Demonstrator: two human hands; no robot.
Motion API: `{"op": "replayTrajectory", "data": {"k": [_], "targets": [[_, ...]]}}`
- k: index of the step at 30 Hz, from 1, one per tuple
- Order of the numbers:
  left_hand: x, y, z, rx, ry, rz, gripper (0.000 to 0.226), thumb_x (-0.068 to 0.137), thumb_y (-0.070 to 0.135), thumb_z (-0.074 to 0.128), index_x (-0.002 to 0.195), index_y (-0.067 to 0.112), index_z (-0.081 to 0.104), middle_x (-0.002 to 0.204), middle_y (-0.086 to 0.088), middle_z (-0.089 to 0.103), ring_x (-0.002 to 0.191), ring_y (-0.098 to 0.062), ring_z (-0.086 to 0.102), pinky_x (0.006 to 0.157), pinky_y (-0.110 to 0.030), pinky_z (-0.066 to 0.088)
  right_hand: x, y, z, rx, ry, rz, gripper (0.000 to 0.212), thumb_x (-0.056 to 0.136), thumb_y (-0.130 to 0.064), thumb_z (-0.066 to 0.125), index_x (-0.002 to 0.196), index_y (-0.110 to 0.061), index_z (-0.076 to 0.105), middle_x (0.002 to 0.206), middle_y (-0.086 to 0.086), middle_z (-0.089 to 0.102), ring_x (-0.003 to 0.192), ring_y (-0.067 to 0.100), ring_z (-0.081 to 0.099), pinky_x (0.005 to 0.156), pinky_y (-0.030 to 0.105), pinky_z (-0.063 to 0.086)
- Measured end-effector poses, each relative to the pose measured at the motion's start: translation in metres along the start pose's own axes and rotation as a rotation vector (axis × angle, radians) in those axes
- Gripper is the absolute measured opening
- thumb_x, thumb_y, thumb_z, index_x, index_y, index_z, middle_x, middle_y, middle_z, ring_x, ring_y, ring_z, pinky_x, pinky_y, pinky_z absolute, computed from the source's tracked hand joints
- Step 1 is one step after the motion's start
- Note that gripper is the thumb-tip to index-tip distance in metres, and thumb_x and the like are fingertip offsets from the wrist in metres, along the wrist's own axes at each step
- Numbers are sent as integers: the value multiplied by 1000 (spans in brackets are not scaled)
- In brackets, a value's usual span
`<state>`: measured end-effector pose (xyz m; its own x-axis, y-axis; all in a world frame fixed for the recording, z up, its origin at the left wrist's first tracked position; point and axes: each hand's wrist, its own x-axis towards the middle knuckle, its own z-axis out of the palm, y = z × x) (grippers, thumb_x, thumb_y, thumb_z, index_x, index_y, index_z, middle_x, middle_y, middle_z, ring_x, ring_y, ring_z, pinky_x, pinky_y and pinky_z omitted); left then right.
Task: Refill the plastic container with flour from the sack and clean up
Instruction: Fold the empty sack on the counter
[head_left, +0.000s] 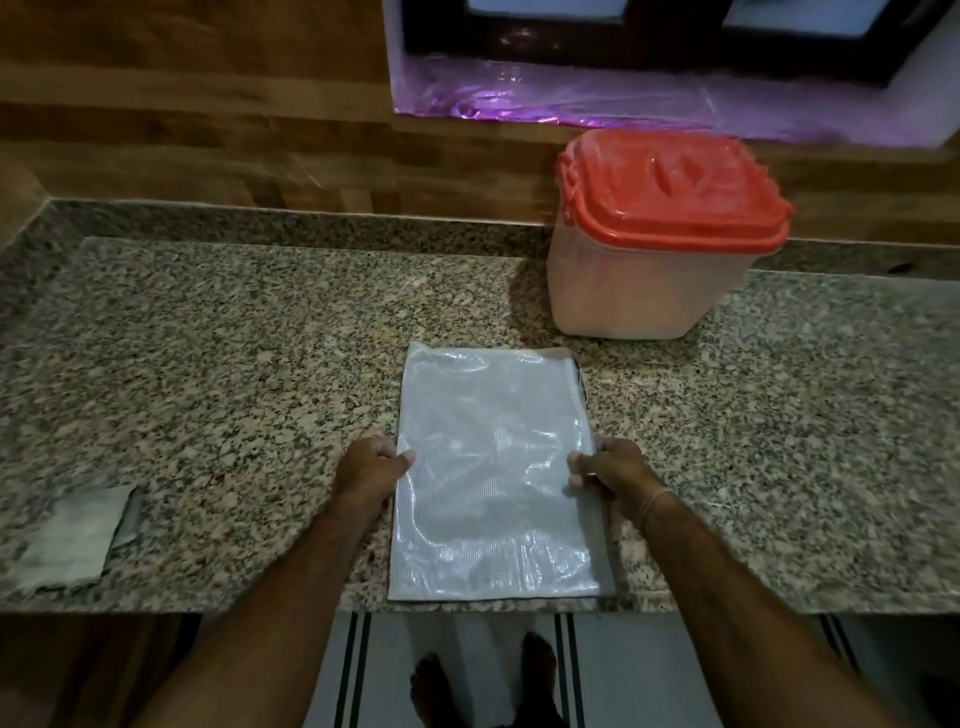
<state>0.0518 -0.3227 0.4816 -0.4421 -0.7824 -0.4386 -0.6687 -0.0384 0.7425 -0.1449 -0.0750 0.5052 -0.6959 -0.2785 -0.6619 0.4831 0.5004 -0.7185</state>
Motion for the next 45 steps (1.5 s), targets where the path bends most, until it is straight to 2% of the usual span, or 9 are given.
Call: {"op": "replayTrajectory", "data": {"k": [2,7,12,18,24,31,37,41,45], "targets": [[-1,-4,2,-40,-31,-91,32,86,9,81,65,11,56,91,-8,67,91,-23,68,85,-34,54,10,-6,-3,123,-38,43,17,98,-4,68,93,-3,52,58,10,52,46,22,52,59,40,56],[-11,11,1,-318,-56,-252,11,93,-2,70,102,-1,65,55,-11,58,29,-9,47,36,-21,45,31,-13,-5,181,-48,61,23,99,-13,69,95,6,58,70,16,67,54,30,67,80,52,61],[-16,35,4,-429,28,-270,19,93,6,74,105,-5,66,73,-18,72,49,-19,62,46,-25,51,38,-34,-16,320,-167,83,9,100,-5,65,104,2,61,92,23,71,57,25,75,56,39,66],[-14,81,-18,-539,100,-174,33,86,33,82,95,3,73,62,-8,74,43,-10,62,38,-20,47,39,-99,-18,352,-231,-108,37,100,-34,68,103,3,66,89,18,67,60,19,71,56,29,65],[-43,110,-39,-628,291,1,33,82,44,84,79,13,72,63,-6,71,51,-19,61,53,-27,52,28,-144,-16,285,-420,-315,24,102,-33,65,100,-9,72,99,9,71,79,16,71,66,27,64],[-95,21,-4,-155,146,-192,49,91,45,75,112,1,75,104,-17,77,92,-32,75,89,-46,61,38,-70,-35,-305,-442,-315,38,99,-30,70,93,7,74,98,26,73,93,39,67,86,52,54],[-113,-18,28,-6,188,-217,57,89,43,77,126,4,61,104,-17,75,85,-36,74,73,-57,62,47,-24,-45,-609,-447,-322,41,91,-27,80,61,-3,65,66,7,56,68,22,56,69,32,36],[-94,-14,40,387,303,158,87,95,35,69,164,23,17,166,-18,25,145,-38,36,113,-54,41,49,-26,-47,-757,-388,-361,38,92,-35,76,68,-8,65,69,8,58,67,22,57,64,32,35],[-79,-27,54,762,78,75,93,97,63,49,163,35,-10,171,-12,-20,158,-37,3,124,-58,19,46,-26,-45,-892,-252,-343,52,97,-54,63,61,-19,51,63,0,51,61,21,52,60,32,34]]}}
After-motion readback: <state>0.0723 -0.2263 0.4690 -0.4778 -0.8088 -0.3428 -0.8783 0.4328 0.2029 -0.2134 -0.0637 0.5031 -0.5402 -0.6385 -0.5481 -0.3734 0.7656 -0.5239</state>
